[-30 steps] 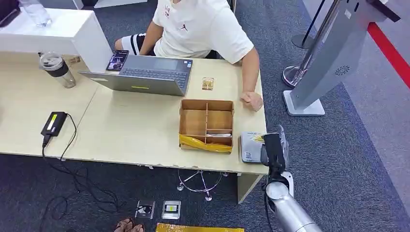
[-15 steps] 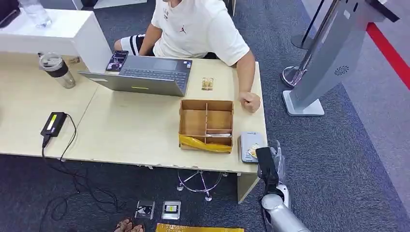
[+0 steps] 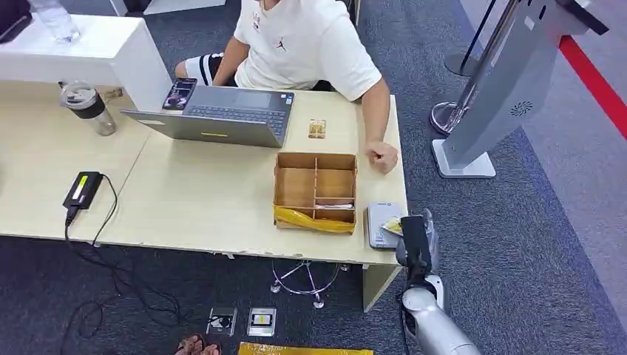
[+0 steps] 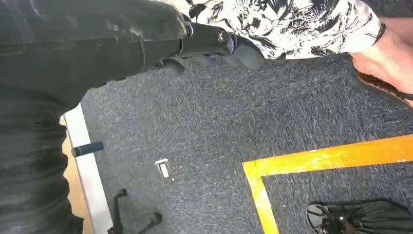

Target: Pass the card to the sensor for recognition and then transmit it.

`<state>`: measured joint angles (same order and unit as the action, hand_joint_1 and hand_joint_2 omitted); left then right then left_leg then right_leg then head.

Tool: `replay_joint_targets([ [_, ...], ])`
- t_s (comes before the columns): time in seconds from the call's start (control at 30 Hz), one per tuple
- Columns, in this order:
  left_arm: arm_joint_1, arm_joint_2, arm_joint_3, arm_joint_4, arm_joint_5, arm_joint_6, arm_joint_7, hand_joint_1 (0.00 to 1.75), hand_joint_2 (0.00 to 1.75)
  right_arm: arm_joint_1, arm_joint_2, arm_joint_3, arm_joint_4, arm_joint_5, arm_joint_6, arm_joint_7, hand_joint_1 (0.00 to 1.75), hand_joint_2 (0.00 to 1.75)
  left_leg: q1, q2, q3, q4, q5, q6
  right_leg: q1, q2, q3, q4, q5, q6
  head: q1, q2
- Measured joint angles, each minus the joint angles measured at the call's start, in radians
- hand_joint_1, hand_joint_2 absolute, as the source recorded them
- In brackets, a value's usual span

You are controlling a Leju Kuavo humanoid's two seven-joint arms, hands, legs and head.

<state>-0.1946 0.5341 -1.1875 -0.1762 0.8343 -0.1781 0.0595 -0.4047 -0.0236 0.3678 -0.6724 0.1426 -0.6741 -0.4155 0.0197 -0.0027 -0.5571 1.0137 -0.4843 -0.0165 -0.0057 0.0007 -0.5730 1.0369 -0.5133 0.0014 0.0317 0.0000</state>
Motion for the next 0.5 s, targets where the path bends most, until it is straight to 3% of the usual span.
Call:
replay_joint_targets([
  [0.23, 0.001, 0.000, 0.000, 0.000, -0.004, -0.002, -0.017, 0.00, 1.75, -0.031, -0.009, -0.051, -0.257, 0.047, -0.003, 0.080, 1.75, 1.75, 0.000, 0.000, 0.000, 0.000, 0.000, 0.000, 0.000, 0.000, -0.001, 0.000, 0.000, 0.000, 0.000, 0.000],
  [0.5, 0.001, 0.001, 0.000, 0.000, -0.008, -0.003, -0.030, 0.00, 1.75, -0.045, -0.012, -0.096, -0.482, 0.097, -0.019, 0.029, 1.75, 1.75, 0.000, 0.000, -0.001, 0.000, 0.000, 0.000, 0.000, 0.000, -0.001, 0.000, 0.000, 0.000, 0.000, 0.000],
])
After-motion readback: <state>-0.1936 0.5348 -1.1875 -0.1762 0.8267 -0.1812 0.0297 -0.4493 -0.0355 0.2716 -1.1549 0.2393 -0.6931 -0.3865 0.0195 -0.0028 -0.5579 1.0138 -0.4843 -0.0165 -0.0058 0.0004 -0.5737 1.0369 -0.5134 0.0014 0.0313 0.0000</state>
